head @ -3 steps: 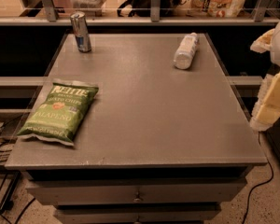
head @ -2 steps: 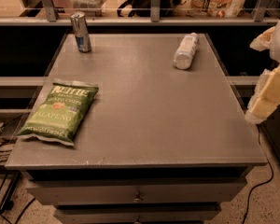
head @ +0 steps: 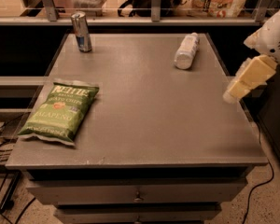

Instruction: Move blue plastic bottle near green jalapeno chip bag

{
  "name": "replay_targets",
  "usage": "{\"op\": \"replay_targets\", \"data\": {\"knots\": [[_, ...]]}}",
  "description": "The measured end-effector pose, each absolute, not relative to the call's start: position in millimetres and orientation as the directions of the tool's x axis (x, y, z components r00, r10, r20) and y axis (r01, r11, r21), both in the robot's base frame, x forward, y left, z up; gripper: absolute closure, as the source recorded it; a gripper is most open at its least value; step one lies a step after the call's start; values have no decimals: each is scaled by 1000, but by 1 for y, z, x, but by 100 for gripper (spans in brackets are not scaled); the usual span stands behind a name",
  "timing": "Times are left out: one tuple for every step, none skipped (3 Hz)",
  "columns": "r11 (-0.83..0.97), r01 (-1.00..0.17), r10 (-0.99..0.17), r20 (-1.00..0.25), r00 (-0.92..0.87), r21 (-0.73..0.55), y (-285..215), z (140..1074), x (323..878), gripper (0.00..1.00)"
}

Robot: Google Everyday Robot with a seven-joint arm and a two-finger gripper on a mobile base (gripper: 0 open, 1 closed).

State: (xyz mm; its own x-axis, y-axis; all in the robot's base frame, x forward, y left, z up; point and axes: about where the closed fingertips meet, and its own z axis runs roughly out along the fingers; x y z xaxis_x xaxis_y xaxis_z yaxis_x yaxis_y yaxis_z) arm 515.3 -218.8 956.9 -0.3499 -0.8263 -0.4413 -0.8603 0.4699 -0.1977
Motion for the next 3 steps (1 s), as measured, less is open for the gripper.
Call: {"op": "replay_targets", "data": {"knots": [[508, -841, -788, -494, -367, -185, -214, 943, 552, 0], [500, -850, -771, -533, -349, -165, -205, 927, 592, 0], [501, -851, -767, -537, -351, -159, -205, 923, 599, 0]]}}
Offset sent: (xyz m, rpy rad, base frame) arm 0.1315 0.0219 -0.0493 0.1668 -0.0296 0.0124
